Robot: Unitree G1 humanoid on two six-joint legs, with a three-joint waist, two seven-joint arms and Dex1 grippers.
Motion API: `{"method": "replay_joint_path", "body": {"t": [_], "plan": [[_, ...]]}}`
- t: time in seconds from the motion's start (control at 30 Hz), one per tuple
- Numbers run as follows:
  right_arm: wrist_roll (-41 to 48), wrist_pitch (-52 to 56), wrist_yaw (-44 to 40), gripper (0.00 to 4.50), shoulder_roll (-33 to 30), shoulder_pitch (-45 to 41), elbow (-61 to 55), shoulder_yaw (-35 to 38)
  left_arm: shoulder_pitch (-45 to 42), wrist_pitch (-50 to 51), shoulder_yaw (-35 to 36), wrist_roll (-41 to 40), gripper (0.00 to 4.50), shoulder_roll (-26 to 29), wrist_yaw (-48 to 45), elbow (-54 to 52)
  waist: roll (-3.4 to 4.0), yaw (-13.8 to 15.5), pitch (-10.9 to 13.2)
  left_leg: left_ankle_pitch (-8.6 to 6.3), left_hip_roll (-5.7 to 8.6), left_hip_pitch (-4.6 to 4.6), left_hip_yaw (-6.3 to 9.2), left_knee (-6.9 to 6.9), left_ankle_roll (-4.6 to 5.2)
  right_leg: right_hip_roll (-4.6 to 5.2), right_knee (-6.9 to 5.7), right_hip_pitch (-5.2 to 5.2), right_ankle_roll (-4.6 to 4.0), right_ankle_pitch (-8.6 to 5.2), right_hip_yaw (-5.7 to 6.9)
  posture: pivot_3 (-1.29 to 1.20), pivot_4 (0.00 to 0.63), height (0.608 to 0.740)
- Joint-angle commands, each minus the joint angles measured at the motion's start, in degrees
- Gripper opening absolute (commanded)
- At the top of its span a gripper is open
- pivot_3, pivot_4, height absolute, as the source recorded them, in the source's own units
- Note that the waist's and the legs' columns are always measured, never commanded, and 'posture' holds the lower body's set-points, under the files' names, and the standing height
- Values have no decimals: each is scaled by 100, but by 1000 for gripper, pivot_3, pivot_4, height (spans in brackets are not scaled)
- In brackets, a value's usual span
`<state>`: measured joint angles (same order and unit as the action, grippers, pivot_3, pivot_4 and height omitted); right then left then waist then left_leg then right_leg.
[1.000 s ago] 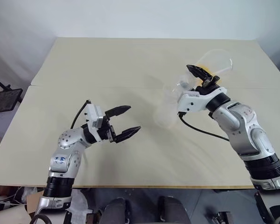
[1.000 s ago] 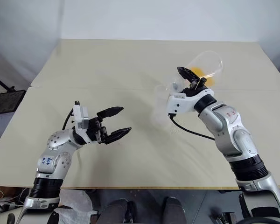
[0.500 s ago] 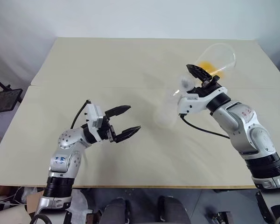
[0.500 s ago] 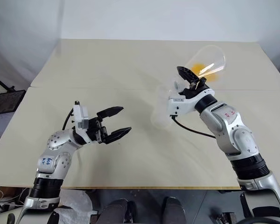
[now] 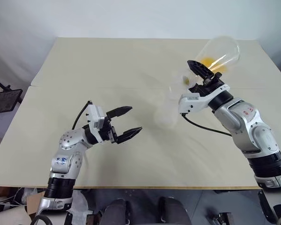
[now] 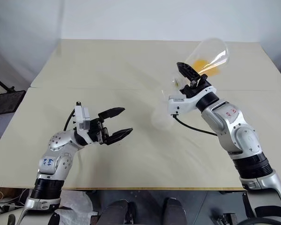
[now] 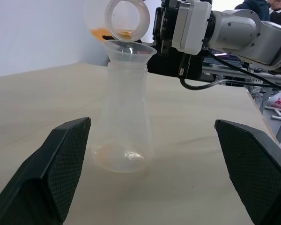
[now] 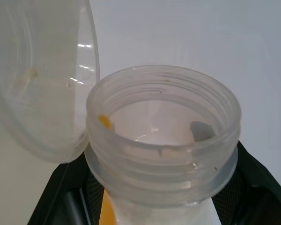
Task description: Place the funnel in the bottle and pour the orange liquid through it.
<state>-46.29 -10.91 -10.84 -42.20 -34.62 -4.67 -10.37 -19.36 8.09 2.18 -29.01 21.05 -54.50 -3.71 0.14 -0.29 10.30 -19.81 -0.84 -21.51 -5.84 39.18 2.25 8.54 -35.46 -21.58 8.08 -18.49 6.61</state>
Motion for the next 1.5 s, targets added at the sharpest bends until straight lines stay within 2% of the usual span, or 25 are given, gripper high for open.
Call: {"method": "replay_joint_path", "body": {"t": [0.03,1.5], "plan": [[-65,-41,148,2487,-128,-152,-123,253,36,-62,2,-38,4500,-24,35,-195,0,0,0,0,0,0,0,0,0,0,0,0,0,0,0,0,150,740],[-393,-313,586,2487,-216,-132,346,177,74,-65,12,-60,4500,-35,94,-268,0,-2,0,1,-1,-1,0,0,-1,0,1,0,0,0,0,0,150,740]]}}
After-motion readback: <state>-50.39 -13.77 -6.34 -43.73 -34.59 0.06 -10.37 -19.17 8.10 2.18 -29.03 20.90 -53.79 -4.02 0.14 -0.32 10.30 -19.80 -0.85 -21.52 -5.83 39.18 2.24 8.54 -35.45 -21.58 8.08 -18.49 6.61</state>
